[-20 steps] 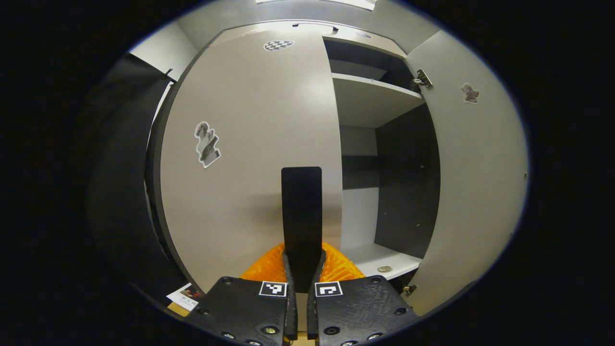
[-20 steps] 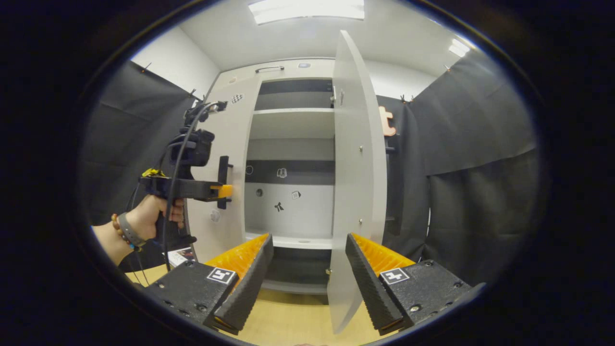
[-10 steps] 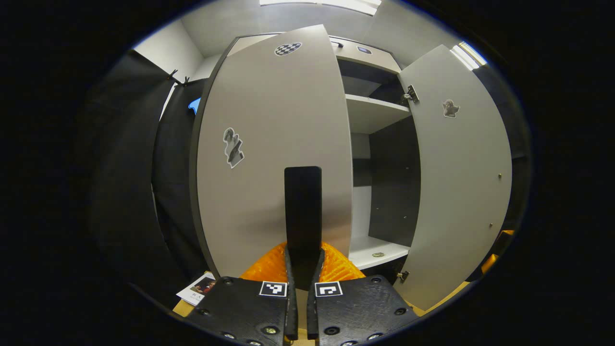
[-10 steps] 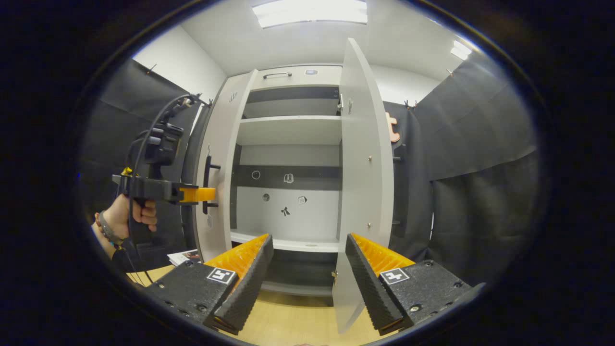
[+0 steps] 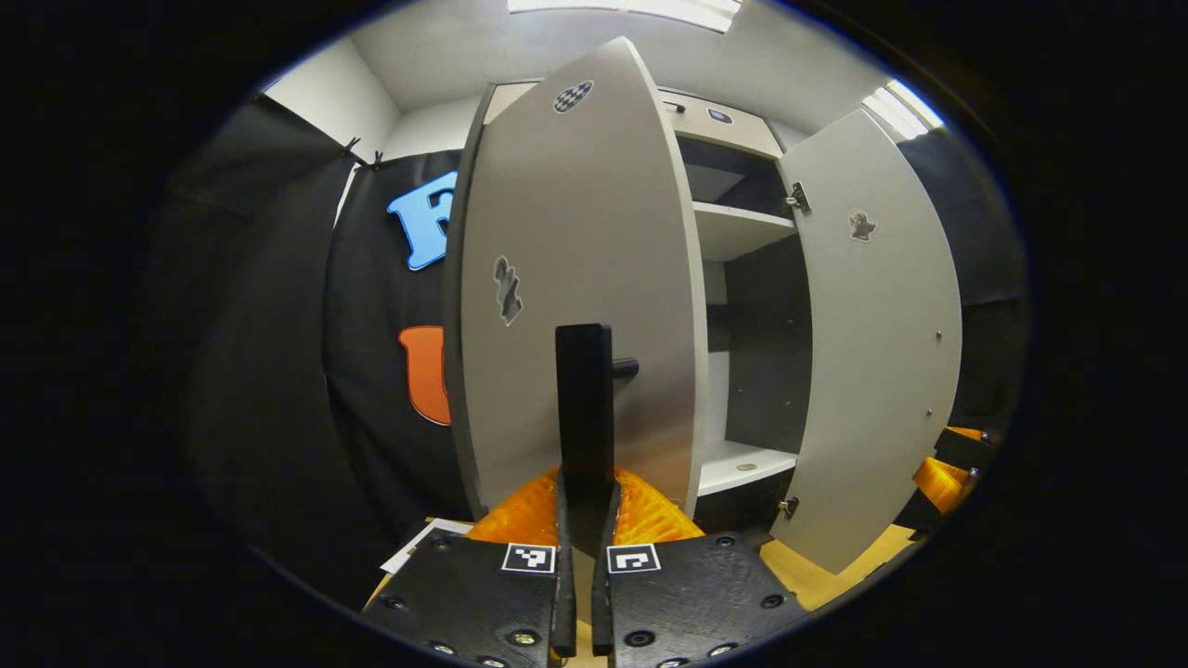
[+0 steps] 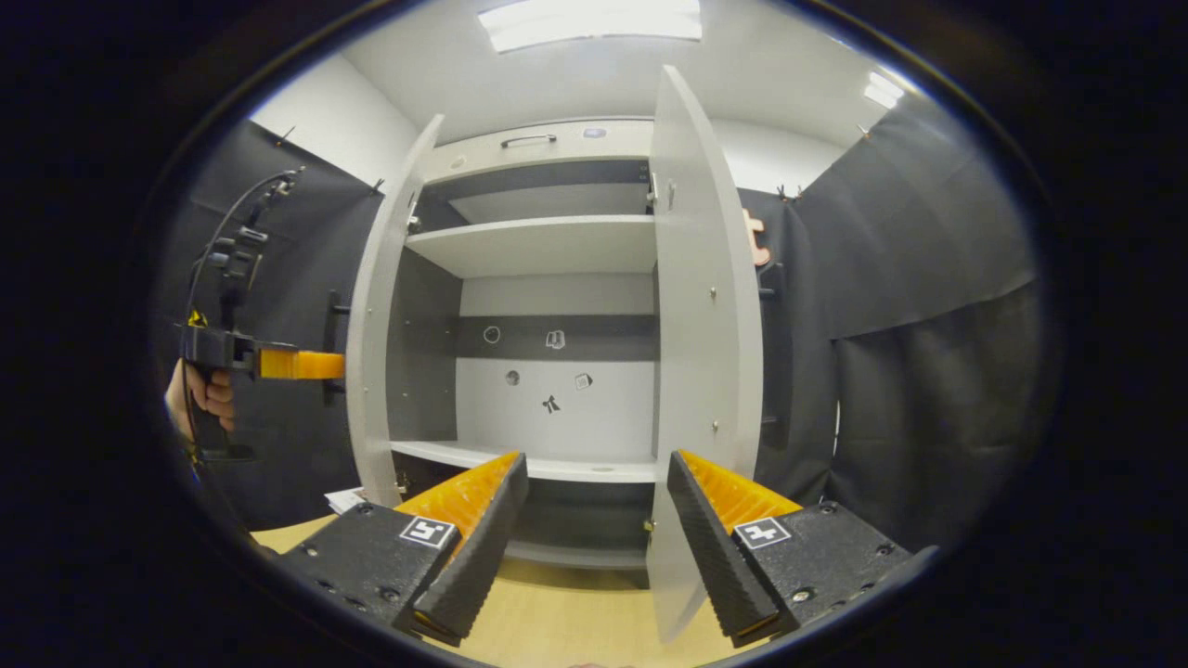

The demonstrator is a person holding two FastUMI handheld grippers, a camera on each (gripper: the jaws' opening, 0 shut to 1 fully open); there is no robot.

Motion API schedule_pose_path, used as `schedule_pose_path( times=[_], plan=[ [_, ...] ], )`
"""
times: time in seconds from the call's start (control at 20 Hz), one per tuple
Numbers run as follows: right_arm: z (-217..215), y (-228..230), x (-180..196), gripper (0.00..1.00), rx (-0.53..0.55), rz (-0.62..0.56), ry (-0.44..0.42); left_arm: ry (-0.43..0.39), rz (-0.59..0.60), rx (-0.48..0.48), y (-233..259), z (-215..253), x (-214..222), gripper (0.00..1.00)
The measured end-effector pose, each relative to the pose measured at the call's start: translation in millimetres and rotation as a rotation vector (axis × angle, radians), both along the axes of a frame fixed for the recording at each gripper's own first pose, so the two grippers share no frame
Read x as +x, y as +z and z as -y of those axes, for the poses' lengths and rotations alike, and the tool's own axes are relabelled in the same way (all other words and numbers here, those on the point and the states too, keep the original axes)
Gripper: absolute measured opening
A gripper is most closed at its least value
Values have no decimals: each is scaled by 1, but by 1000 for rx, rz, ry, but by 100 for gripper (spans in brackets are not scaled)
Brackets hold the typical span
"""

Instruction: Open the right door of the double-door shoe cabinet with the right hand, and open the left door with the left hand.

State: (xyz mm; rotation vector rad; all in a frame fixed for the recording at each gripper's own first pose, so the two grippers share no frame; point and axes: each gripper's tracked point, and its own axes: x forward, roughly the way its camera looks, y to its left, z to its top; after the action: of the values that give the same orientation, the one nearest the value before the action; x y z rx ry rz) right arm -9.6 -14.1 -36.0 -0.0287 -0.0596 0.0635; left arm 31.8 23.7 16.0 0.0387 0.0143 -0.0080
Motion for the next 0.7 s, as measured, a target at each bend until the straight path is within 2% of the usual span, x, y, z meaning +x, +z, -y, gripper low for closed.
schedule_pose_path(
  times=[0.4, 0.65, 0.7],
  plan=[
    [-20, -15, 13, 95, 12, -38, 38, 99, 10, 13, 0, -56, -27, 5],
    [-33, -20, 20, 94, 14, -55, 63, 191, 9, 60, 1, -103, -33, 3],
    [-34, -20, 20, 94, 13, -52, 63, 164, 17, 19, -1, -105, -30, 0]
  ],
)
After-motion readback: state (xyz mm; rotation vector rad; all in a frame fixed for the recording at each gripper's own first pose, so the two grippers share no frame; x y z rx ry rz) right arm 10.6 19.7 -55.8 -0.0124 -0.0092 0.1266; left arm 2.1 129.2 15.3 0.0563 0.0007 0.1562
